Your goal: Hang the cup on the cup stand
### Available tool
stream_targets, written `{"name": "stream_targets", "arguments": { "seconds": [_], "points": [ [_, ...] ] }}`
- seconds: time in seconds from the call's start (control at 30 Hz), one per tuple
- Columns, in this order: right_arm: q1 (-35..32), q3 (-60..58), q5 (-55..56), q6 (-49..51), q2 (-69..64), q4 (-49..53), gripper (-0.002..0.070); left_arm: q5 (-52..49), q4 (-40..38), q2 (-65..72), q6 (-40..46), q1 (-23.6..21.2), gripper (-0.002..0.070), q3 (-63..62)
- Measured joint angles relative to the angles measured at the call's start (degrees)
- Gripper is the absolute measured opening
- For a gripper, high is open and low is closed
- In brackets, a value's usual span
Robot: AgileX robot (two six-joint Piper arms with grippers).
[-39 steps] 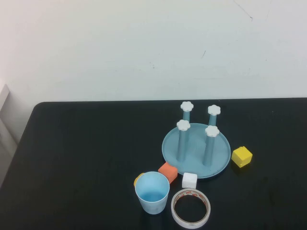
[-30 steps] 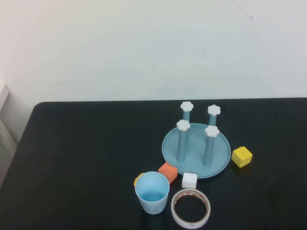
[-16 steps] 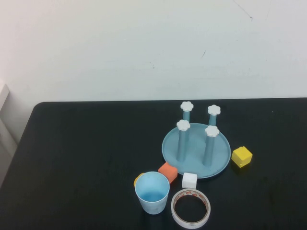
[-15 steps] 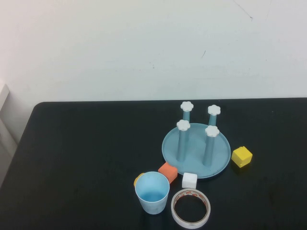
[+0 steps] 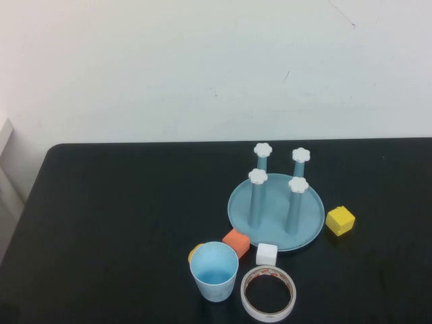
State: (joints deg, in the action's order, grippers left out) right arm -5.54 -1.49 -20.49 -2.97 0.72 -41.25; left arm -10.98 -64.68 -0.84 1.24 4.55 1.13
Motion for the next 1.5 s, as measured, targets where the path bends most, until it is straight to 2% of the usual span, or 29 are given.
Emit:
{"name": "stream_targets", "arguments": {
  "seconds": [0.17,0.33,0.47,0.73,0.83,1.0,1.17,1.3,1.33,1.5],
  "points": [
    [0.0,0.0,-0.1,0.0,0.0,-1.0,-0.0001,1.5,-1.8,0.0,4.0,0.0,-0.0001,0.0],
    [0.0,0.0,-0.4,-1.5,0.0,-1.0,-0.0001,-3.7,0.1,1.4,13.7,0.0,-0.0001,-1.5],
    [0.0,0.0,-0.9,-6.1,0.0,-1.0,-0.0001,-12.1,11.4,10.0,16.3,0.0,-0.0002,-8.5],
    [-0.2,0.0,-1.6,-9.2,0.0,-1.0,-0.0001,-27.3,36.8,36.3,22.0,0.0,-0.0001,-32.5],
    [-0.2,0.0,-1.8,-9.5,0.0,-1.0,-0.0001,-31.0,43.1,45.9,22.3,0.0,-0.0001,-40.6],
    [-0.2,0.0,-1.9,-10.0,0.0,-1.0,-0.0001,-36.2,47.0,60.7,22.9,0.8,-0.0001,-51.7],
    [-0.2,0.0,-2.0,-10.5,0.0,-1.0,-0.0001,-38.3,52.5,71.7,22.1,7.6,-0.0001,-59.0],
    [-0.2,0.0,-2.0,-10.6,0.0,-1.0,-0.0001,-38.8,58.4,78.6,16.8,16.1,-0.0001,-62.9],
    [-0.2,0.0,-2.1,-10.7,0.0,-1.0,-0.0001,-38.8,61.0,81.4,14.5,19.6,-0.0001,-64.2],
    [-0.2,0.0,-2.1,-11.0,0.0,-1.0,-0.0001,-38.8,65.3,89.3,9.5,26.5,-0.0001,-67.7]
  ]
}}
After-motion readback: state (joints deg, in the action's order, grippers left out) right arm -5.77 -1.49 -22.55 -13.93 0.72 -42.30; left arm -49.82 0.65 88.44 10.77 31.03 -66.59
